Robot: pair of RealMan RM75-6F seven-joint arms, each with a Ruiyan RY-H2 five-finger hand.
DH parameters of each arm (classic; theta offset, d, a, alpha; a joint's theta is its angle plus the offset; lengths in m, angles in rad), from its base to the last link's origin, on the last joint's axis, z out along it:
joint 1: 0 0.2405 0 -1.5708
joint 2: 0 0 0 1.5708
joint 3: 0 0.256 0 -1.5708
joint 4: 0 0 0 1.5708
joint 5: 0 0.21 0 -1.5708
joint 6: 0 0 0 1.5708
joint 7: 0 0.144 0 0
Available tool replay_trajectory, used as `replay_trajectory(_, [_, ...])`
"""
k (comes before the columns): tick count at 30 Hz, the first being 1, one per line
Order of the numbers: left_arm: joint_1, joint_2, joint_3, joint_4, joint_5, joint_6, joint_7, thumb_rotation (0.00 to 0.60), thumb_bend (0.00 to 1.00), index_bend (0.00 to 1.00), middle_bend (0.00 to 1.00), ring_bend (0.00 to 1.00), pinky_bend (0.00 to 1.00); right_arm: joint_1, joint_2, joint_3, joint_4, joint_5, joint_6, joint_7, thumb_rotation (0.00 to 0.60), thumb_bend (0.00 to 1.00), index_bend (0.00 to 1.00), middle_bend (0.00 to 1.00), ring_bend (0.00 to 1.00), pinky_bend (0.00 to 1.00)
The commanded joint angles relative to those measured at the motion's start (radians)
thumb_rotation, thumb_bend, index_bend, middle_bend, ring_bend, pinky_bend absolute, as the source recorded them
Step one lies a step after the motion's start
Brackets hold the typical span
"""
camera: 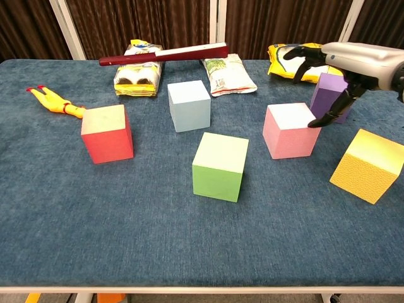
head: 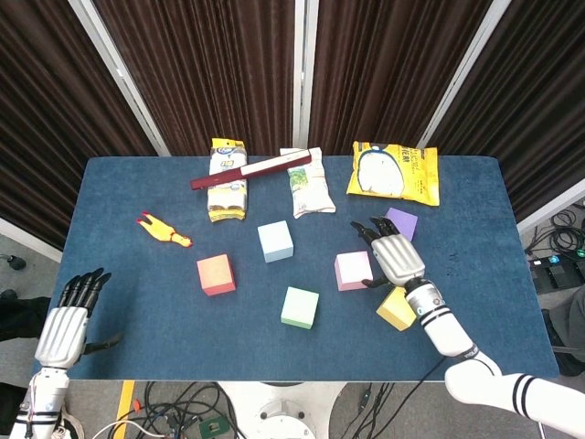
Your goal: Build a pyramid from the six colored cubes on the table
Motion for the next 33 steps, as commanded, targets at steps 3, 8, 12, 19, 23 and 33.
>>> replay_trajectory(3, [0.002, -0.002, 0.001, 0.005, -0.003, 0.0, -0.006, 0.6, 0.0, 0.09, 0.03, 0.0, 0.04, 0.031, -0.004, -0.014, 0.013, 0.013, -0.032, -0.004, 0.6, 0.0, 0.0, 0.25, 0.0, 0.0])
replay_trajectory(8, [0.005, -0.003, 0.003, 0.012, -0.004, 0.002, -0.014, 0.6, 0.0, 0.09, 0.03, 0.0, 0.04, 0.056, 0.001, -0.027, 0.006, 0.042, -0.054, -0.027, 0.6, 0.0, 0.0, 0.26, 0.0, 0.0])
replay_trajectory(12, [0.009, -0.003, 0.002, 0.016, -0.007, 0.006, -0.024, 0.6, 0.0, 0.09, 0.03, 0.0, 0.04, 0.064, 0.013, -0.037, -0.008, 0.049, -0.054, -0.028, 0.6, 0.0, 0.0, 0.27, 0.0, 0.0])
replay_trajectory(19, [0.008, -0.005, 0.004, 0.023, -0.005, 0.003, -0.032, 0.6, 0.0, 0.09, 0.03, 0.0, 0.04, 0.092, 0.02, -0.053, -0.01, 0.072, -0.068, -0.057, 0.6, 0.0, 0.0, 0.31, 0.0, 0.0])
replay_trajectory(23, [0.009, -0.005, 0.004, 0.025, -0.008, 0.002, -0.034, 0.6, 0.0, 0.09, 0.03, 0.0, 0.04, 0.111, 0.025, -0.061, -0.009, 0.081, -0.076, -0.074, 0.6, 0.0, 0.0, 0.32, 0.0, 0.0])
replay_trajectory(33, [0.004, -0.005, 0.003, 0.027, -0.009, -0.008, -0.035, 0.6, 0.0, 0.09, 0.03, 0.0, 0.04, 0.14, 0.027, -0.073, -0.003, 0.134, -0.068, -0.117, 0.6, 0.03, 0.0, 0.37, 0.0, 0.0])
